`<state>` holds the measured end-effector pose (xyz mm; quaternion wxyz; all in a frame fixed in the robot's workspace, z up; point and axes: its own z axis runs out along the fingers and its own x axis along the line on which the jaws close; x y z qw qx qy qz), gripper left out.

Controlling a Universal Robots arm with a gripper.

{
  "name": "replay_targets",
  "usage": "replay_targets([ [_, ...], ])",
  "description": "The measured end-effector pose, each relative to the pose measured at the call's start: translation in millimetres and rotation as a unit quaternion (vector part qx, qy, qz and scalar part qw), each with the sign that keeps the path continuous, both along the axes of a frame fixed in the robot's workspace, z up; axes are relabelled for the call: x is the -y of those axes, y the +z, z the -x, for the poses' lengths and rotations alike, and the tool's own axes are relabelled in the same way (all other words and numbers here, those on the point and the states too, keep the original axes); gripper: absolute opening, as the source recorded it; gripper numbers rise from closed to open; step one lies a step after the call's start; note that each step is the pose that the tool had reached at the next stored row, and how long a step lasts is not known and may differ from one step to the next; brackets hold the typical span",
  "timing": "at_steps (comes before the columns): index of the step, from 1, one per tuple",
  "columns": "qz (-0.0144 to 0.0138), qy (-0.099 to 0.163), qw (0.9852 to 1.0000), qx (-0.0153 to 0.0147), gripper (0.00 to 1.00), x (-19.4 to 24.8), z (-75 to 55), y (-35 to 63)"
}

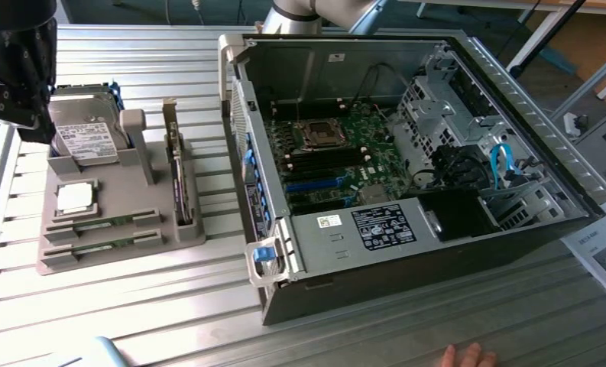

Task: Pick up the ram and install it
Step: 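Pick up the ram and move it above insertion slot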

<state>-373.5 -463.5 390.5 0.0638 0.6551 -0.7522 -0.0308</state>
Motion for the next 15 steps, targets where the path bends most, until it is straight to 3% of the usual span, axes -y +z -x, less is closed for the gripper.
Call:
replay_targets([
  [3,0.0000,0.043,0.9991,0.0009,0.11,0.0,0.0,0.0],
  [5,0.0002,0.068,0.9977,0.0049,0.11,0.0,0.0,0.0],
  [15,0.0003,0.073,0.9973,0.0056,0.11,0.0,0.0,-1.5],
])
